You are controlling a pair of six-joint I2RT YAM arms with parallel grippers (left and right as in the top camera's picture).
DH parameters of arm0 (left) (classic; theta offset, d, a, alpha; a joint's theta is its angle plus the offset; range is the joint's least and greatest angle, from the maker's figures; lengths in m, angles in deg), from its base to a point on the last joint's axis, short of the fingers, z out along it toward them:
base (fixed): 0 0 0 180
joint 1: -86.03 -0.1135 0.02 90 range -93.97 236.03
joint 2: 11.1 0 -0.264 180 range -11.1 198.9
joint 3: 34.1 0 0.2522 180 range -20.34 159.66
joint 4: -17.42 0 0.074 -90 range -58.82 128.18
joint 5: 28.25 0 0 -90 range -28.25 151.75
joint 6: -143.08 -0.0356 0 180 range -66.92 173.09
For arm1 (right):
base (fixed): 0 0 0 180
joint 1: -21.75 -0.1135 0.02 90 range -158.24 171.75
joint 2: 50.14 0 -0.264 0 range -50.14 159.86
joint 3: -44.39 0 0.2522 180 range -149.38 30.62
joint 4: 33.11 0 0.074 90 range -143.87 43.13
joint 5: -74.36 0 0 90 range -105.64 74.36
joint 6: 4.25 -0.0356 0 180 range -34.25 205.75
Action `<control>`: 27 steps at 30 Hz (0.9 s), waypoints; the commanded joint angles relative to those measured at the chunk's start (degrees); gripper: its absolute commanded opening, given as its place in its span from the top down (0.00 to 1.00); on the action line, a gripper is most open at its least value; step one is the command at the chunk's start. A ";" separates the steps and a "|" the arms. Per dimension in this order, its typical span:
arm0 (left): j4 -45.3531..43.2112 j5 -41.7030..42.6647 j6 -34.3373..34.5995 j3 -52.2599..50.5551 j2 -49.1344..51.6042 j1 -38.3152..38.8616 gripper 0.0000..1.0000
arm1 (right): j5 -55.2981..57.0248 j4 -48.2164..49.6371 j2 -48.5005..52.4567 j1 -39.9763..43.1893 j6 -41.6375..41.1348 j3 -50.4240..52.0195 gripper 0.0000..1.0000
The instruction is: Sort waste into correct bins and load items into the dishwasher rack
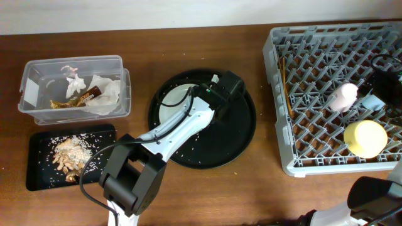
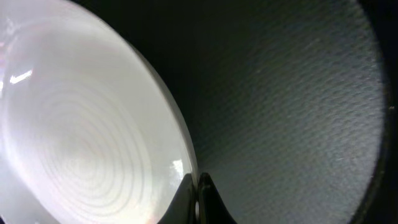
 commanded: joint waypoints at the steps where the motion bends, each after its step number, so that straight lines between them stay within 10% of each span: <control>1: 1.33 -3.02 1.79 0.46 0.37 -0.24 0.93 | 0.48 -0.28 -0.52 -0.02 -0.50 -0.22 0.02; 4: 6.19 1.55 1.77 3.41 -0.98 -0.13 0.75 | 0.48 -0.28 -0.52 -0.02 -0.50 -0.22 0.02; 6: 9.94 3.06 1.77 7.37 -3.72 -0.13 0.01 | 0.48 -0.31 -0.52 -0.02 -0.50 -0.22 0.02; 11: 13.81 2.80 2.05 12.81 -15.47 -5.29 0.01 | 0.48 -0.28 -0.52 -0.02 -0.50 -0.22 0.02; 20: 33.31 -0.59 3.72 12.79 -22.84 -52.33 0.01 | 0.48 -0.28 -0.52 -0.02 -0.50 -0.22 0.02; 27: 39.21 -0.66 3.67 12.79 -22.84 -60.08 0.01 | 0.46 -0.28 -0.52 -0.02 -0.52 -0.22 0.02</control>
